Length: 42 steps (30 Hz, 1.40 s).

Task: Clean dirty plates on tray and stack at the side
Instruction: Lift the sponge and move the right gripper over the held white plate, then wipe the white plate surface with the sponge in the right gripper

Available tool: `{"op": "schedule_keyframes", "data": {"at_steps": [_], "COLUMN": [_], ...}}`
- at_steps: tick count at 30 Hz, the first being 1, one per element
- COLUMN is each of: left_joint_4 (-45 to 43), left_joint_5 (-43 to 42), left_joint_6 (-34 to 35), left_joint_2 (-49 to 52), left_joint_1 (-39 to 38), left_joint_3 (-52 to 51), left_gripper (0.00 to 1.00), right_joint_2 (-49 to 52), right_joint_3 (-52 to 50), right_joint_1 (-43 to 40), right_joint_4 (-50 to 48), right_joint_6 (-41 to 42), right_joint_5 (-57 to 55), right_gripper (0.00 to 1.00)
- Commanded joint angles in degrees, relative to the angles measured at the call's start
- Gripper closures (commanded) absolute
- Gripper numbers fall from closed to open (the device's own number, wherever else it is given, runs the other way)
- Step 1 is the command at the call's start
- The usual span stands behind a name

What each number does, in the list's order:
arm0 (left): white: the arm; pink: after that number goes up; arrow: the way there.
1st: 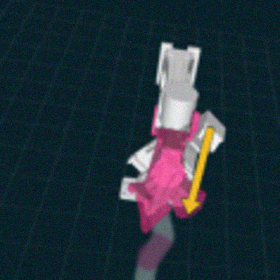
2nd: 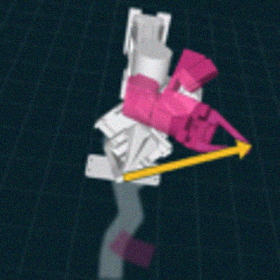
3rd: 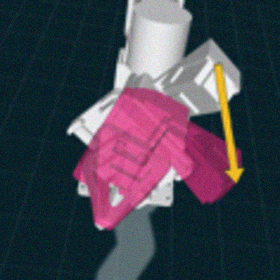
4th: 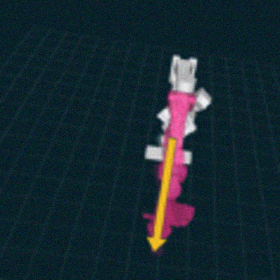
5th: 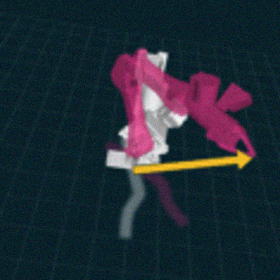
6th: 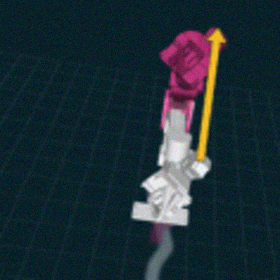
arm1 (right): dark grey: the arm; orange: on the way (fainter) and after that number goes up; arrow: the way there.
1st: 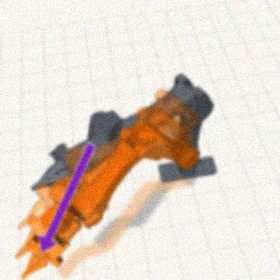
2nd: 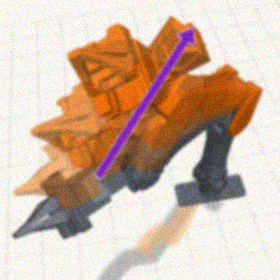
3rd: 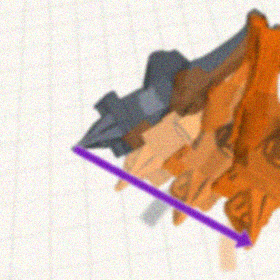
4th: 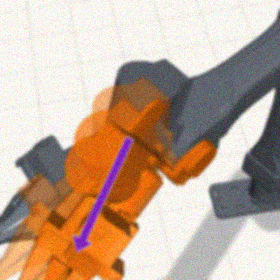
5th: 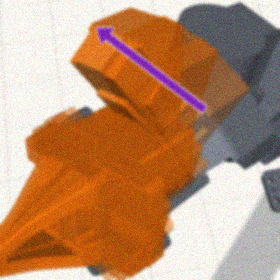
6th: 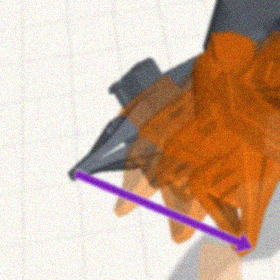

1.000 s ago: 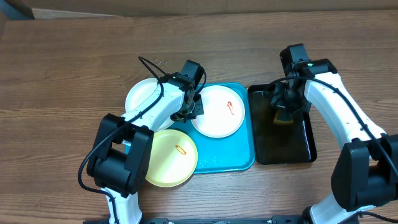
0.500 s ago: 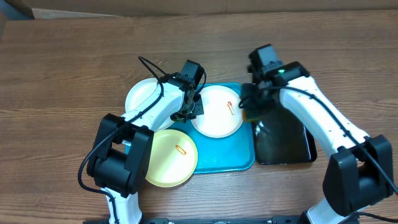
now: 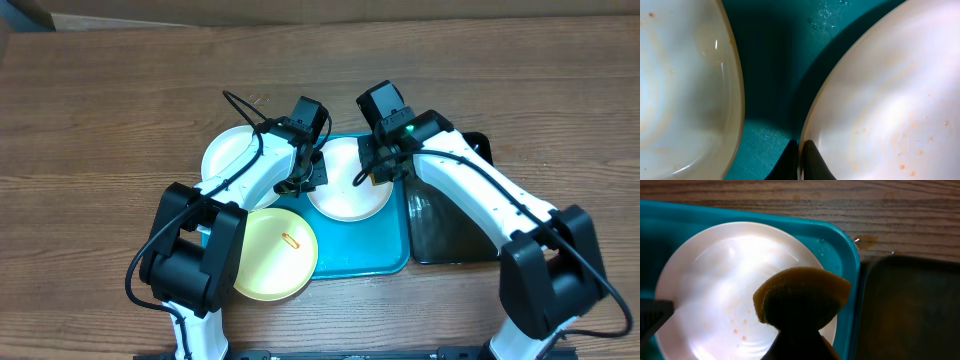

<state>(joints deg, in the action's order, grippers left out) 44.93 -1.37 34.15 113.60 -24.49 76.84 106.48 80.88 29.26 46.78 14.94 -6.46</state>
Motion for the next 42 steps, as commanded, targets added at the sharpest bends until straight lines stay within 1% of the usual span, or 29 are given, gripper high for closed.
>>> {"op": "schedule_keyframes", "data": {"at_steps": [1, 5, 10, 13, 19, 23, 31, 35, 38, 40, 42], "left_joint_4": [0.22, 0.22, 0.26, 0.26, 0.26, 0.26, 0.33, 0.46, 0.48, 0.50, 0.55], "left_joint_5": [0.28, 0.31, 0.31, 0.26, 0.26, 0.26, 0.26, 0.26, 0.26, 0.26, 0.26], "left_joint_6": [0.11, 0.11, 0.09, -0.55, -0.76, -0.96, -1.42, -1.42, -1.68, -1.88, -2.03], "left_joint_2": [0.72, 0.72, 0.72, 0.72, 0.72, 0.72, 0.72, 0.72, 0.72, 0.72, 0.72], "left_joint_1": [0.04, 0.04, 0.04, 0.04, 0.04, 0.04, 0.04, 0.07, 0.07, 0.04, 0.04], "left_joint_3": [-0.31, -0.31, -0.31, -0.31, -0.31, -0.31, -0.31, -0.31, -0.31, -0.31, -0.31], "left_gripper": [0.96, 0.96, 0.96, 0.96, 0.96, 0.96, 0.96, 0.96, 0.96, 0.96, 0.96], "right_joint_2": [2.69, 5.73, 10.05, 12.04, 13.51, 13.51, 13.44, 12.76, 11.47, 10.34, 8.50], "right_joint_3": [0.09, 0.09, 0.09, 0.09, 0.09, 0.09, 0.63, 4.44, 7.69, 9.40, 10.43], "right_joint_1": [-0.11, -0.13, -0.13, -0.13, -0.13, -0.11, -0.66, -4.13, -7.78, -10.25, -13.31], "right_joint_4": [-1.95, -3.26, -3.30, -3.41, -3.48, -3.96, -4.72, -3.13, -0.44, 2.73, 7.02], "right_joint_6": [-0.22, -0.20, 1.62, 1.53, 1.31, 1.36, 0.81, -3.13, -3.23, -3.30, -5.62], "right_joint_5": [-1.70, -2.01, -8.76, -8.22, 2.91, 12.37, 26.45, 40.17, 47.63, 48.57, 48.54], "right_gripper": [0.96, 0.96, 0.96, 0.96, 0.96, 0.96, 0.96, 0.96, 0.96, 0.96, 0.96]}}
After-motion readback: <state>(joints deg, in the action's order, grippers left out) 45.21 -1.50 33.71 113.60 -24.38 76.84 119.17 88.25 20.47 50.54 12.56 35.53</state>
